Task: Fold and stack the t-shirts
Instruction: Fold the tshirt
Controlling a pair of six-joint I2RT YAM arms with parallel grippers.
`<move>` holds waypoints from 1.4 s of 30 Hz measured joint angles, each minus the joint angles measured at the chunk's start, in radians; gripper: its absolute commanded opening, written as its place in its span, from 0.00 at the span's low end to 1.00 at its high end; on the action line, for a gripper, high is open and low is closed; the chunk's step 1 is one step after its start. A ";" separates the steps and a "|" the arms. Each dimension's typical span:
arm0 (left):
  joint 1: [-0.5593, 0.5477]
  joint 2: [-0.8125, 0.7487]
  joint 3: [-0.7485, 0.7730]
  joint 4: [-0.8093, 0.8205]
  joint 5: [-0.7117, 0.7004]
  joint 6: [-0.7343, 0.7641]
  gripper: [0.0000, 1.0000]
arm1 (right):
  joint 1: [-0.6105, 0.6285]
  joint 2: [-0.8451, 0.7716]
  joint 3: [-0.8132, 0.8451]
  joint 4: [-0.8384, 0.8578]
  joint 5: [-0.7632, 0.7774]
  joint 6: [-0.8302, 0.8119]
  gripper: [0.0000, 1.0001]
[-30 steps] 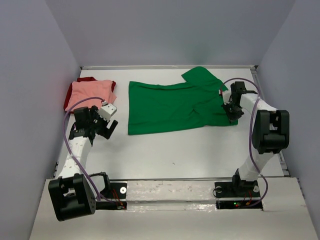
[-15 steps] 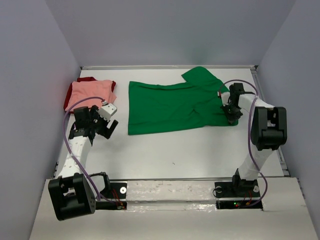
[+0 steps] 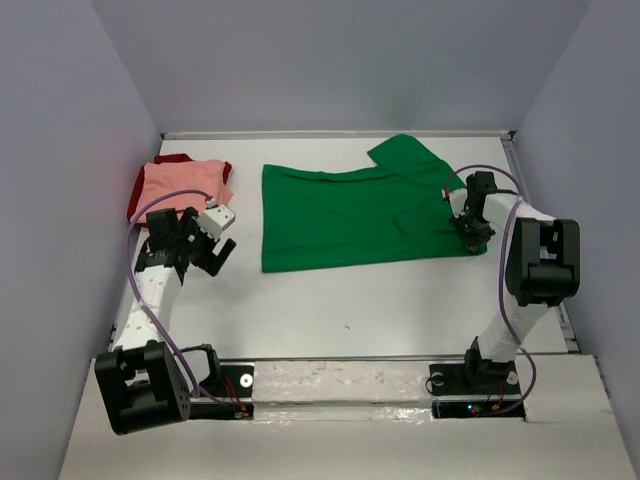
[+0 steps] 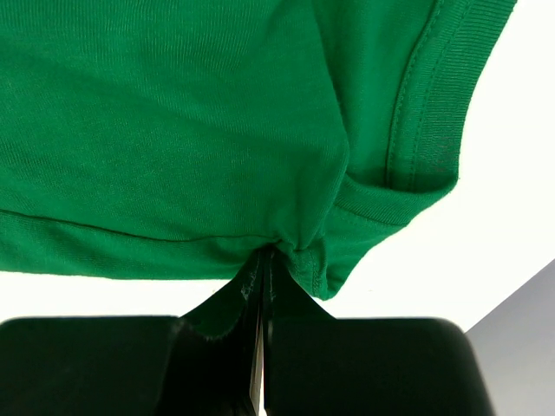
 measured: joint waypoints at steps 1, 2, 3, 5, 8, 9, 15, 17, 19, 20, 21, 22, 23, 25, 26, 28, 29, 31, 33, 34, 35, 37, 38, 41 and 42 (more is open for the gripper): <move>0.000 0.000 0.003 -0.004 0.002 0.003 0.99 | 0.000 -0.001 0.000 -0.003 0.000 -0.001 0.00; 0.000 0.000 0.004 -0.005 0.004 0.006 0.99 | 0.000 -0.002 0.000 -0.006 0.000 -0.001 0.00; 0.000 0.000 0.006 -0.009 0.008 0.008 0.99 | 0.000 -0.002 0.000 -0.011 -0.001 -0.001 0.00; 0.000 0.001 0.007 -0.015 0.016 0.010 0.99 | 0.000 -0.002 0.000 -0.019 -0.002 -0.001 0.00; -0.013 0.006 0.010 -0.024 0.049 0.022 0.99 | 0.000 -0.002 0.000 -0.029 -0.008 0.000 0.00; -0.019 0.011 0.012 -0.027 0.059 0.027 0.99 | 0.000 -0.002 0.000 -0.031 -0.010 0.000 0.00; -0.184 0.123 0.064 -0.074 0.103 0.093 0.99 | -0.001 -0.002 0.001 -0.053 -0.019 0.000 0.00; -0.251 0.177 0.091 -0.084 0.108 0.108 0.99 | -0.001 -0.002 0.001 -0.055 -0.019 0.000 0.00; -0.301 0.227 0.114 -0.088 0.124 0.119 0.99 | -0.001 -0.002 0.001 -0.057 -0.019 0.000 0.00; -0.317 0.253 0.129 -0.092 0.134 0.125 0.99 | -0.001 -0.002 0.001 -0.059 -0.019 0.000 0.00; -0.323 0.272 0.141 -0.093 0.140 0.127 0.99 | -0.001 -0.002 0.001 -0.060 -0.019 0.000 0.00; -0.329 0.299 0.156 -0.092 0.146 0.129 0.99 | -0.001 -0.002 0.001 -0.062 -0.019 0.000 0.00; -0.330 0.318 0.168 -0.091 0.149 0.130 0.97 | -0.001 -0.002 0.001 -0.064 -0.019 0.000 0.00; -0.333 0.362 0.194 -0.087 0.153 0.132 0.82 | -0.001 -0.002 0.001 -0.069 -0.019 0.001 0.00; -0.334 0.376 0.201 -0.085 0.153 0.135 0.76 | -0.001 -0.002 0.001 -0.071 -0.019 0.001 0.00; -0.336 0.415 0.225 -0.092 0.158 0.141 0.63 | -0.001 -0.002 0.001 -0.073 -0.019 0.001 0.00; -0.336 0.429 0.233 -0.093 0.160 0.146 0.60 | -0.001 -0.002 0.001 -0.073 -0.019 0.001 0.00; -0.341 0.462 0.253 -0.101 0.168 0.153 0.47 | -0.001 -0.002 0.001 -0.073 -0.019 0.004 0.00; -0.346 0.487 0.267 -0.105 0.174 0.161 0.30 | -0.001 -0.002 0.001 -0.074 -0.019 0.005 0.00; -0.349 0.496 0.271 -0.109 0.176 0.159 0.16 | -0.002 -0.002 0.002 -0.075 -0.019 0.005 0.00; -0.353 0.503 0.273 -0.113 0.178 0.161 0.10 | -0.002 -0.002 0.003 -0.077 -0.019 0.005 0.00; -0.364 0.518 0.278 -0.123 0.179 0.169 0.02 | -0.003 0.000 0.005 -0.080 -0.019 0.006 0.00; -0.369 0.525 0.281 -0.123 0.179 0.170 0.01 | -0.004 0.002 0.007 -0.082 -0.019 0.006 0.00; -0.392 0.554 0.285 -0.123 0.168 0.170 0.00 | -0.005 0.008 0.016 -0.093 -0.019 0.008 0.00; -0.399 0.563 0.285 -0.123 0.162 0.170 0.00 | -0.005 0.010 0.019 -0.096 -0.019 0.008 0.00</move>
